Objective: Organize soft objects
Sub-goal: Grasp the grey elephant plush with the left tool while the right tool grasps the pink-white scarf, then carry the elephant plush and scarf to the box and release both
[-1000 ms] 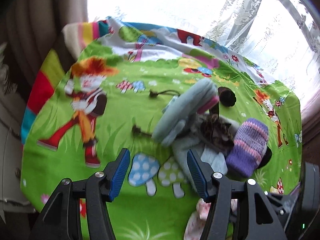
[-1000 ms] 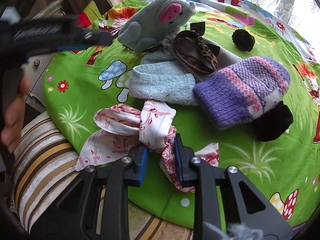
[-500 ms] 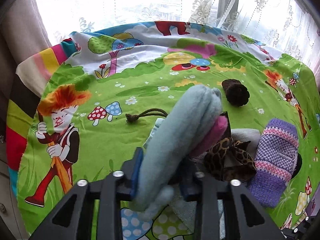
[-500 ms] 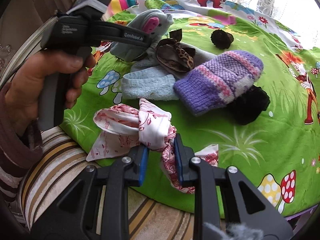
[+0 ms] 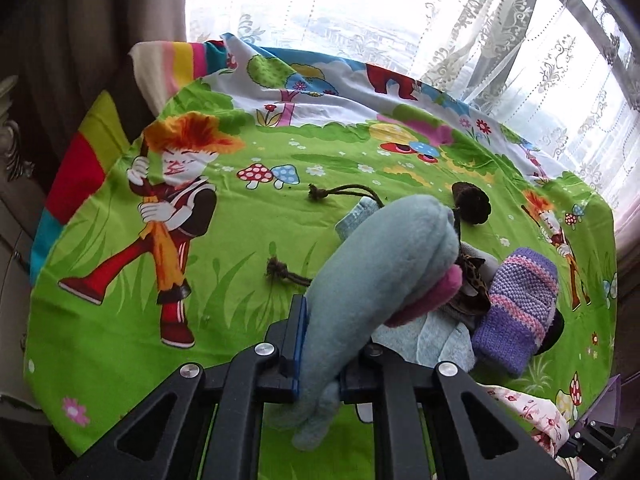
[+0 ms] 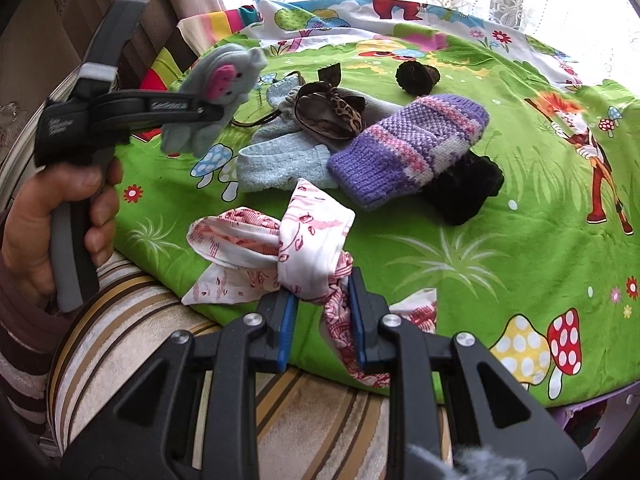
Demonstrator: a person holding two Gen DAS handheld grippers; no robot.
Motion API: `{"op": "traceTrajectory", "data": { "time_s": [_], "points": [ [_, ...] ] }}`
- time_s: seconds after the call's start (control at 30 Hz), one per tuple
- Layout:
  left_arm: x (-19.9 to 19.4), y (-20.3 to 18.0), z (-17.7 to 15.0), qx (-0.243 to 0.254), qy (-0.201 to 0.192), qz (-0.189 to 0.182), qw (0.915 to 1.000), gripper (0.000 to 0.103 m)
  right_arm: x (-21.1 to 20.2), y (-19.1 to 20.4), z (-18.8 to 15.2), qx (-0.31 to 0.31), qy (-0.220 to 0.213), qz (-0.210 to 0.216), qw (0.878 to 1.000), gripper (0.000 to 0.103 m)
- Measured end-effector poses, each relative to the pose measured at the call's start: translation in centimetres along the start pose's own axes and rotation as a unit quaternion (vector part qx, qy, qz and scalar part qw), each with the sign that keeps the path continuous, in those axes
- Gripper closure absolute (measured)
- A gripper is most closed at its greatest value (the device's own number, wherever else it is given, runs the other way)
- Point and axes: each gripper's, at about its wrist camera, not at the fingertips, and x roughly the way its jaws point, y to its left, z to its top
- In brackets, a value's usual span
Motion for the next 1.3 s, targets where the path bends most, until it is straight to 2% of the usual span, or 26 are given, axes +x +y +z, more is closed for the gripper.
{"op": "traceTrajectory", "data": {
  "time_s": [0.23, 0.53, 0.87, 1.3],
  "points": [
    [-2.9, 0.6, -3.0, -0.028, -0.006, -0.025, 0.9993, 0.090, -1.6, 0.1, -1.1, 0.006, -0.009, -0.003, 1.000, 0.075],
    [-5.9, -1.3, -5.6, -0.022, -0.007, -0.067, 0.9975, 0.090, -4.0, -0.5, -2.4, 0.021, -0.022, -0.006, 1.000, 0.075],
    [-8.2, -6.6, -8.5, 0.020, 0.007, -0.125, 0.9920, 0.090, -7.7, -2.6, -5.4, 0.044, -0.037, -0.022, 0.998, 0.075],
    [-10.2, -14.3, -12.0, 0.073, 0.035, -0.195, 0.9774, 0.090, -13.1, -8.2, -11.0, 0.105, -0.055, -0.063, 0.991, 0.076]
  ]
}}
